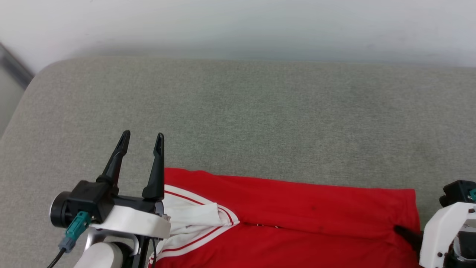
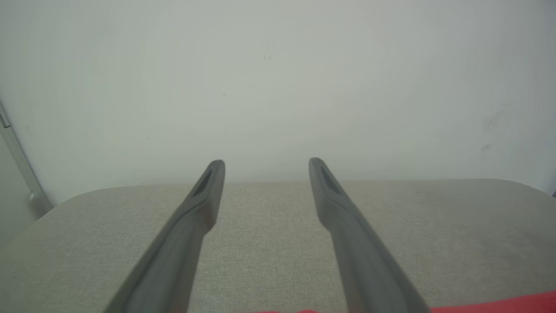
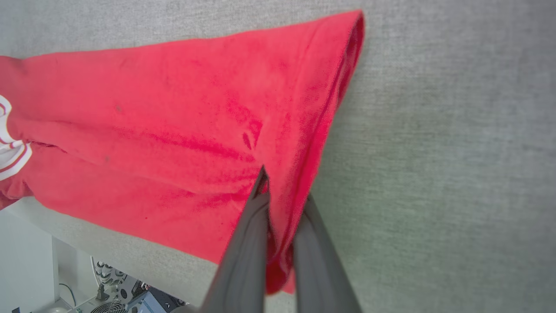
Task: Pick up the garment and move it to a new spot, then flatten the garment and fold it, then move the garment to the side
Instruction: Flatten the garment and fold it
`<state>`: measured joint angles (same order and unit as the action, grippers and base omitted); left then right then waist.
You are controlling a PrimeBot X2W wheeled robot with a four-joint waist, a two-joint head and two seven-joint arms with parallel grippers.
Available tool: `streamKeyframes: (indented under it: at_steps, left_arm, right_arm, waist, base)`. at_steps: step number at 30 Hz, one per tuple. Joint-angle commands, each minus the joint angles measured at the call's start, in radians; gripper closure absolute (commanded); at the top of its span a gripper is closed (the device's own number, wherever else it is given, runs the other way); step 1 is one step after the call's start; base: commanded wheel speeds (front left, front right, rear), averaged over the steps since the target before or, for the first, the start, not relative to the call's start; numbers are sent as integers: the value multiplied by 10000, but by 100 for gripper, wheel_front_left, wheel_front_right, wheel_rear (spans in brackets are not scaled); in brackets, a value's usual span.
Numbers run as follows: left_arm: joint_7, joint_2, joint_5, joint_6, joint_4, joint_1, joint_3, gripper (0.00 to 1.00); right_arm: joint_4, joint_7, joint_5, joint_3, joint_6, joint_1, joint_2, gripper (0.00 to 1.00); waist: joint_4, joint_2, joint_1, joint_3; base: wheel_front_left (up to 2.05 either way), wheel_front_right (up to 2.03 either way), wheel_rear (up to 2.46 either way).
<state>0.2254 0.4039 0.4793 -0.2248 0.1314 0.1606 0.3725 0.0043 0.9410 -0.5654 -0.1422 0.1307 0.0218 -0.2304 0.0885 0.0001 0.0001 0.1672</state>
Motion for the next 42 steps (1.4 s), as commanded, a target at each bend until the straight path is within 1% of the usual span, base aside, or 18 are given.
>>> streamKeyframes:
  at_steps: [1, 4, 7, 10, 14, 17, 19, 20, 22, 26, 28, 30, 32, 34, 37, 40, 42]
  left_arm:
    - [-21, 64, -33, -99, 27, -191, -45, 0]
    - [-76, 95, 2, -229, 88, -422, -80, 0]
    - [-84, 98, 95, -315, 159, -619, -124, 0]
    - [-94, 106, 119, -397, 208, -758, -135, 0]
    - [-168, 72, 229, -362, 256, -817, -83, 0]
    - [-157, 98, 196, -379, 271, -804, -85, 0]
    - [-166, 91, 195, -398, 259, -774, -67, 0]
    - [-175, 87, 196, -406, 237, -766, -54, 0]
    - [-200, 82, 192, -411, 184, -746, -28, 0]
    - [-197, 73, 173, -381, 141, -627, 23, 0]
    - [-188, 50, 172, -350, 107, -575, 62, 0]
    - [-176, 36, 181, -330, 76, -539, 91, 0]
    - [-185, 19, 193, -343, 40, -539, 130, 0]
    - [-207, -1, 208, -312, 12, -501, 177, 0]
    - [-258, -10, 207, -252, -31, -401, 246, 0]
    - [-261, -51, 213, -214, -70, -269, 311, 0]
    - [-256, -88, 213, -177, -121, -222, 355, 0]
  right_arm:
    - [-16, -53, 21, -71, -2, 109, -175, 100]
    - [28, -4, 83, -365, -2, 105, -380, 100]
    - [104, 92, 238, -952, -2, 102, -547, 100]
    - [150, 192, 410, -1749, -2, 112, -711, 100]
    - [186, 432, 665, -2872, -2, 263, -690, 100]
    - [113, 805, 702, -3213, -2, 367, -387, 100]
    - [0, 1095, 702, -3200, -2, 421, -175, 100]
    - [-14, 1273, 597, -3197, -2, 447, 38, 100]
    - [-44, 1722, 90, -3155, 0, 587, 661, 100]
    - [-166, 2556, -905, -3081, 0, 727, 1427, 100]
    - [-105, 2844, -1638, -3006, 0, 822, 1675, 100]
    - [20, 3048, -2343, -2813, 0, 860, 1774, 100]
    - [298, 2978, -3216, -2480, 0, 895, 1816, 100]
    - [645, 2643, -4115, -1878, 0, 935, 1822, 100]
    - [1096, 1939, -5111, -731, 0, 1020, 1808, 100]
    - [1539, 1228, -5952, 518, 0, 1199, 1813, 100]
    - [1779, 777, -6291, 1424, 0, 1376, 1812, 100]
  waist:
    - [-207, -1, -1, -232]
    - [-401, -1, -1, -407]
    - [-579, -1, -1, -518]
    - [-699, -1, -1, -587]
    - [-808, -1, -1, -583]
    - [-840, -1, -1, -555]
    - [-840, -1, -1, -522]
    - [-836, -1, -1, -521]
    - [-801, -1, -1, -517]
    - [-673, -1, -1, -480]
    - [-586, -1, -1, -486]
    - [-513, -1, -1, -504]
    - [-446, -1, -1, -531]
    - [-376, -1, -1, -549]
    - [-246, -1, -1, -540]
    - [-105, -1, -1, -493]
    - [-35, -1, -1, -454]
  base:
    - [0, 0, 0]
    - [0, 0, 0]
    - [0, 0, 0]
    - [0, 0, 0]
    - [0, 0, 0]
    - [0, 0, 0]
    - [0, 0, 0]
    - [0, 0, 0]
    - [0, 0, 0]
    - [0, 0, 0]
    - [0, 0, 0]
    - [0, 0, 0]
    - [0, 0, 0]
    - [0, 0, 0]
    - [0, 0, 0]
    - [0, 0, 0]
    - [0, 0, 0]
